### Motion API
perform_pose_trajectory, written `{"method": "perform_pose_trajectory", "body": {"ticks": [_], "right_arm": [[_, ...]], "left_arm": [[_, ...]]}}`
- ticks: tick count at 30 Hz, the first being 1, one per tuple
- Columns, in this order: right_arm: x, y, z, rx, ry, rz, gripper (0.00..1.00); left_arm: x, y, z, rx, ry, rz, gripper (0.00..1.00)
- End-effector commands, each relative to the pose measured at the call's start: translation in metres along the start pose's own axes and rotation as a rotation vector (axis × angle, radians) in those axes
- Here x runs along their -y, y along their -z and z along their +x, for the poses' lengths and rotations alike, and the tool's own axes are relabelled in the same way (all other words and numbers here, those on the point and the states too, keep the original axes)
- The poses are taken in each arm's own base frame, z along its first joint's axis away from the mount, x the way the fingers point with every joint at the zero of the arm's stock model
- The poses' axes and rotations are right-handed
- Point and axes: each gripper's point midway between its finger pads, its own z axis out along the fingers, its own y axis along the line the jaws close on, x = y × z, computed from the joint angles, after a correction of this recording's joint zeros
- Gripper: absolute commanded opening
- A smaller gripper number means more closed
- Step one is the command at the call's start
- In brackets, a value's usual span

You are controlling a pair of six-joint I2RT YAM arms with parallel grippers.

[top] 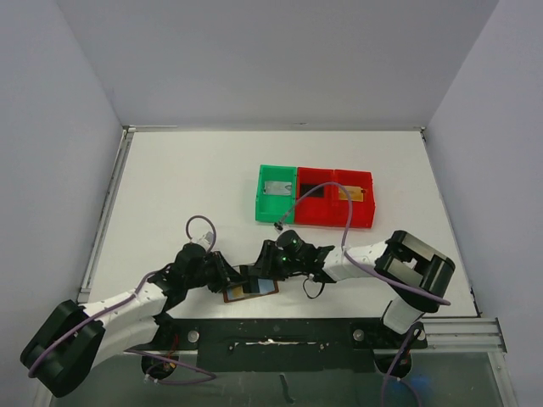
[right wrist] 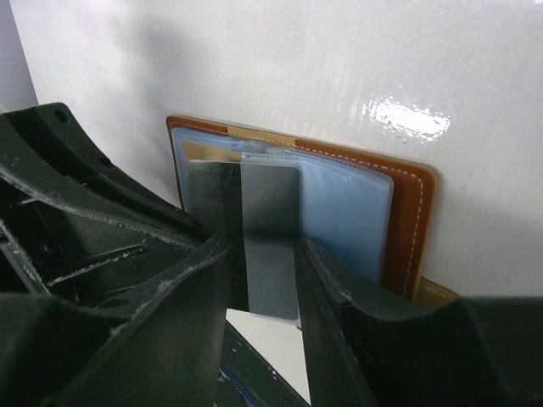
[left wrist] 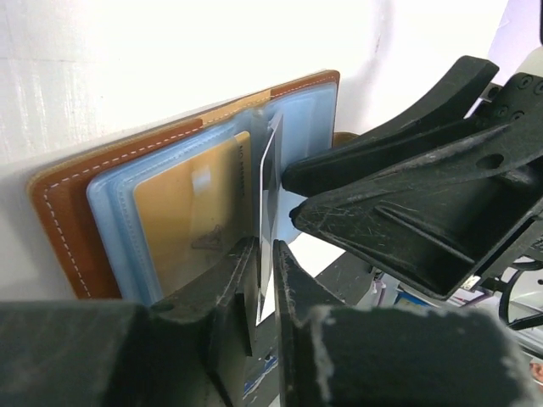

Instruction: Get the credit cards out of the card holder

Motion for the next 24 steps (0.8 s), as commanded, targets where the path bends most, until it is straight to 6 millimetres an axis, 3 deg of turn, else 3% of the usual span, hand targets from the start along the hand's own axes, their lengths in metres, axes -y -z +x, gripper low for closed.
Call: {"method": "perform_pose_trajectory", "body": {"ticks": [1, 6, 12, 16, 19, 24], "right_arm": [[0.036, 0.009, 0.012, -0.011, 0.014, 0.142, 0.38], [0.030, 0.026, -0.004, 0.046, 0.057, 0.184, 0.39], [0.000, 0.045, -0.014, 0.089, 0.090, 0.083, 0.39], [-0.028, 0.050, -0.019, 0.091, 0.135, 0.015, 0.39], [-0.047, 0.041, -0.020, 0.076, 0.173, -0.015, 0.37], [-0.058, 0.014, -0.014, 0.021, 0.203, -0.002, 0.34]], "left_arm": [[0.021, 0.000, -0.007, 0.011, -0.032, 0.066, 0.02], [0.021, 0.015, -0.020, 0.079, -0.055, -0.022, 0.00], [0.030, 0.050, -0.037, 0.172, -0.101, -0.114, 0.00], [0.025, 0.069, -0.043, 0.223, -0.094, -0.190, 0.00], [0.030, 0.083, -0.052, 0.289, -0.080, -0.190, 0.00], [0.040, 0.106, -0.067, 0.398, -0.070, -0.194, 0.00]]}}
